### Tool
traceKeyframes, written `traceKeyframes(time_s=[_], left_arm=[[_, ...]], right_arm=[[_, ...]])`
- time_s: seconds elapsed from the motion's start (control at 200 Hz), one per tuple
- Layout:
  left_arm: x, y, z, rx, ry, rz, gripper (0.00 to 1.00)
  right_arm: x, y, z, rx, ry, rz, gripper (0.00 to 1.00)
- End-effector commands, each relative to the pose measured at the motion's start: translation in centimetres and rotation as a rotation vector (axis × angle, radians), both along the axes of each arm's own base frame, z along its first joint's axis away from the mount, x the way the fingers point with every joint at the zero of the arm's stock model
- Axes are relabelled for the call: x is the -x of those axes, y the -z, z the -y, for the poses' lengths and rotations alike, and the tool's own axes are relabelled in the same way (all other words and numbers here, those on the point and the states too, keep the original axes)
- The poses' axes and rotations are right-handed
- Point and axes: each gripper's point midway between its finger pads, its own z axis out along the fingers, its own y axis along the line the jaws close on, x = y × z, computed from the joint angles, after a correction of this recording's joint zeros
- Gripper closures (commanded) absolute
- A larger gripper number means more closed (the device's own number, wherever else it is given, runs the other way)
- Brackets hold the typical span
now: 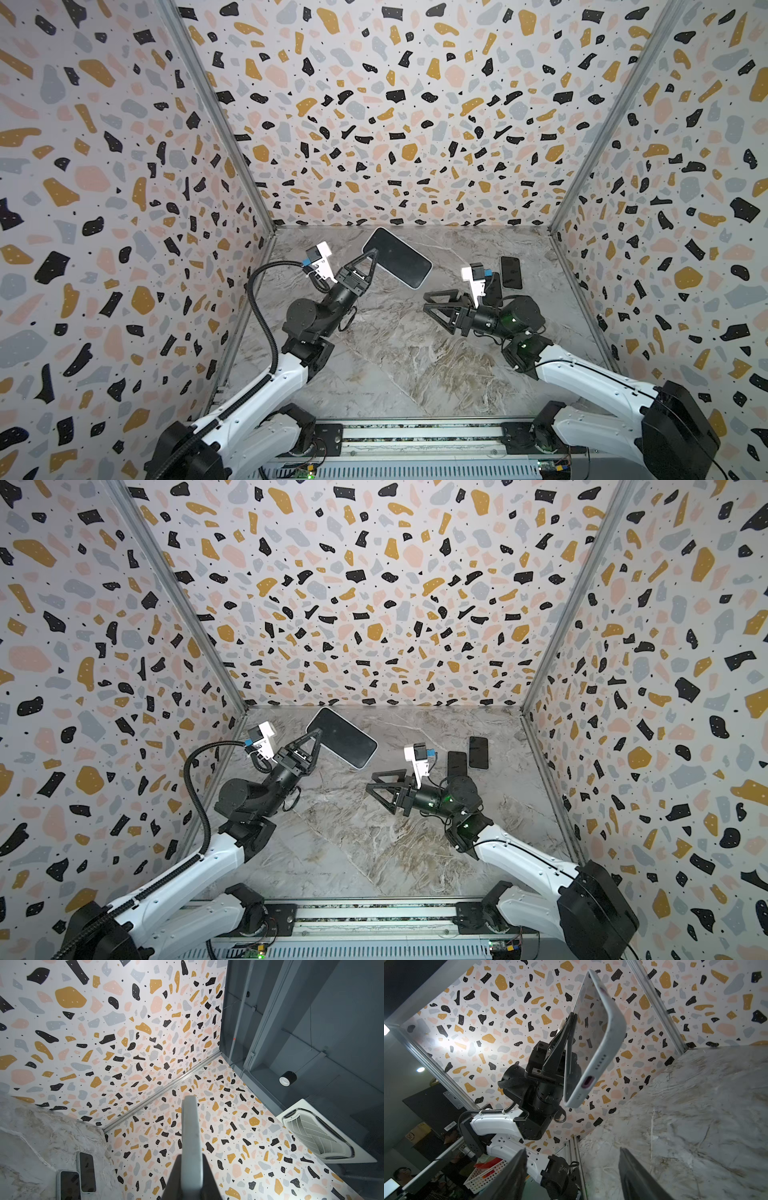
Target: Take the phone out of the phone case
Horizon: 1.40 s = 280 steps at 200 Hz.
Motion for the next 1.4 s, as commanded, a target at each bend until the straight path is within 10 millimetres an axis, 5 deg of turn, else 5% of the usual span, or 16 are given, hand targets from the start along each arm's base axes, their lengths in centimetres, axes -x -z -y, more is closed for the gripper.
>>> traceKeyframes(time_s=[0.0, 0.601, 1.397], left_arm=[[2.3, -4.1, -1.0, 0.097, 0.007, 0.126, 1.0], [2.6, -4.0, -0.8, 0.085, 0.005, 0.126, 1.0], [3.1, -3.9, -0.4, 0.09, 0.022, 0.135, 1.0]], right_arm=[[0.8, -3.7, 0.2, -0.088, -0.018, 0.099, 0.36], [0.9, -5.1, -0.7, -0.141, -0.051, 0.104, 0.61], [0.8, -5.8, -0.9, -0.179, -0.076, 0.099, 0.77]])
